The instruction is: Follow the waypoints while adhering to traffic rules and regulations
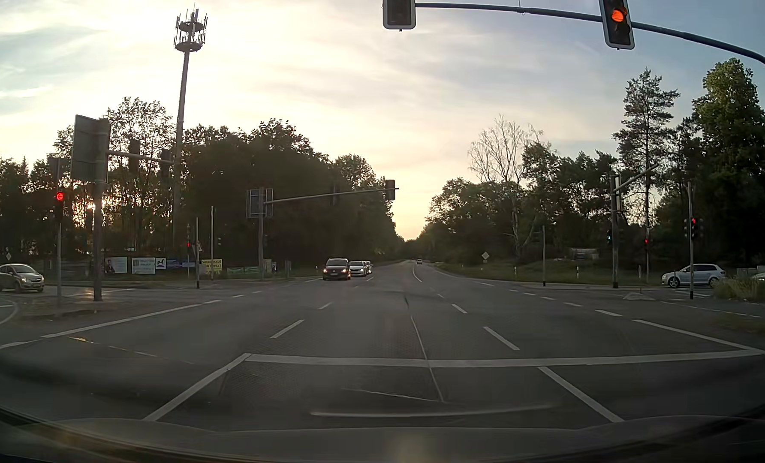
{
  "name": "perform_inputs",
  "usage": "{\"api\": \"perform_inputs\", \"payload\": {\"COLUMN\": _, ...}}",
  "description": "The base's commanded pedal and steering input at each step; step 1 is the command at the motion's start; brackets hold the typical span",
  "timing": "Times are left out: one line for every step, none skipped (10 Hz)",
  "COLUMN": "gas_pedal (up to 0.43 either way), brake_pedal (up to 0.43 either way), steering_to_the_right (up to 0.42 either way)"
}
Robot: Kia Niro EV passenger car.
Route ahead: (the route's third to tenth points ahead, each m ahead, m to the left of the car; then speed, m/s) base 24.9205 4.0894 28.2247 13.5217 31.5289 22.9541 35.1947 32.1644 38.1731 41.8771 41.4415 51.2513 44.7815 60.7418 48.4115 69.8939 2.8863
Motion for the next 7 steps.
{"api": "perform_inputs", "payload": {"gas_pedal": 0.000, "brake_pedal": 0.238, "steering_to_the_right": 0.000}}
{"api": "perform_inputs", "payload": {"gas_pedal": 0.000, "brake_pedal": 0.238, "steering_to_the_right": 0.000}}
{"api": "perform_inputs", "payload": {"gas_pedal": 0.000, "brake_pedal": 0.238, "steering_to_the_right": 0.000}}
{"api": "perform_inputs", "payload": {"gas_pedal": 0.000, "brake_pedal": 0.238, "steering_to_the_right": 0.000}}
{"api": "perform_inputs", "payload": {"gas_pedal": 0.000, "brake_pedal": 0.244, "steering_to_the_right": 0.000}}
{"api": "perform_inputs", "payload": {"gas_pedal": 0.000, "brake_pedal": 0.250, "steering_to_the_right": 0.000}}
{"api": "perform_inputs", "payload": {"gas_pedal": 0.000, "brake_pedal": 0.250, "steering_to_the_right": 0.000}}
